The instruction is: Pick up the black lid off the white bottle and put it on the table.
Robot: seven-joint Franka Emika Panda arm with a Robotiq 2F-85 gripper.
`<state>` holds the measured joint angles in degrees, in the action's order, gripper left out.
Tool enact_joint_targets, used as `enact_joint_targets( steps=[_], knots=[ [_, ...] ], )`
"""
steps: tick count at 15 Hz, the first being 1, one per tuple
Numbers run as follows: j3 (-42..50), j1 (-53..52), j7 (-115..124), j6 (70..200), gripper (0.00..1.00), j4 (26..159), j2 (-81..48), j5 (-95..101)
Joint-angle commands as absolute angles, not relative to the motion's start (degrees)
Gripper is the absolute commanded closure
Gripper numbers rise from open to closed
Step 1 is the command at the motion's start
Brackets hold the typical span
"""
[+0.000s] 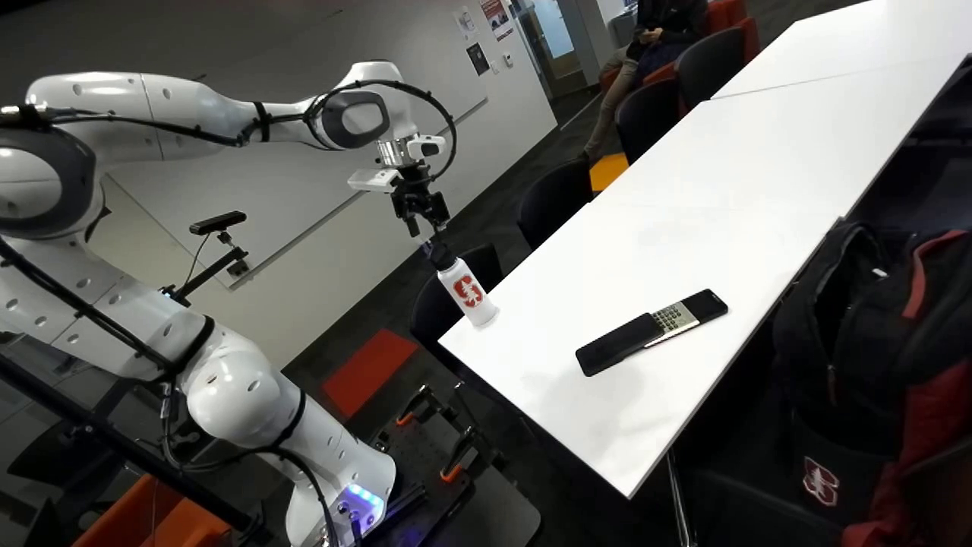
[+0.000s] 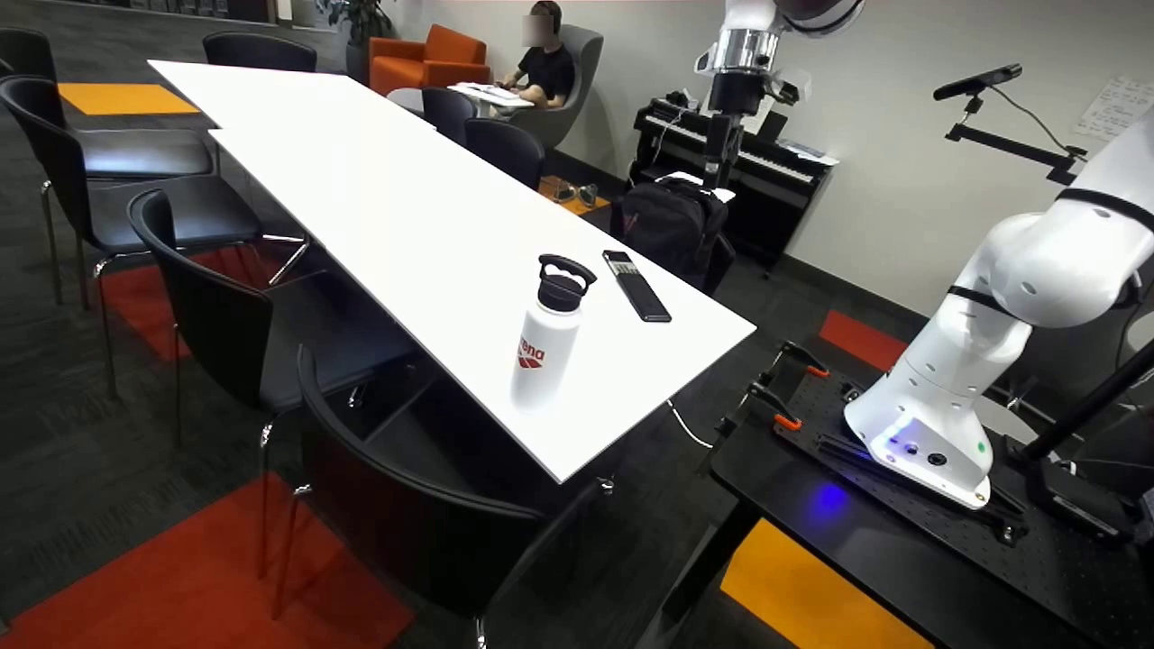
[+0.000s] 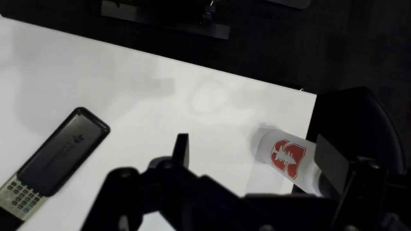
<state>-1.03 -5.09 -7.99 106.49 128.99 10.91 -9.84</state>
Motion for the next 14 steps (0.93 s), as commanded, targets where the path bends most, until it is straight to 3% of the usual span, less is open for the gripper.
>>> enact_joint_targets(
  steps=[1, 5, 14],
  knots=[
    [-6.2, -8.1, -8.0, 113.0, 0.0, 131.6, 13.1, -6.9],
    [-11.5, -11.6, -6.5, 121.9, 0.0, 133.5, 13.2, -2.8],
    [-12.0, -12.4, -5.3, 121.9, 0.0, 129.7, 8.7, -3.7]
  ],
)
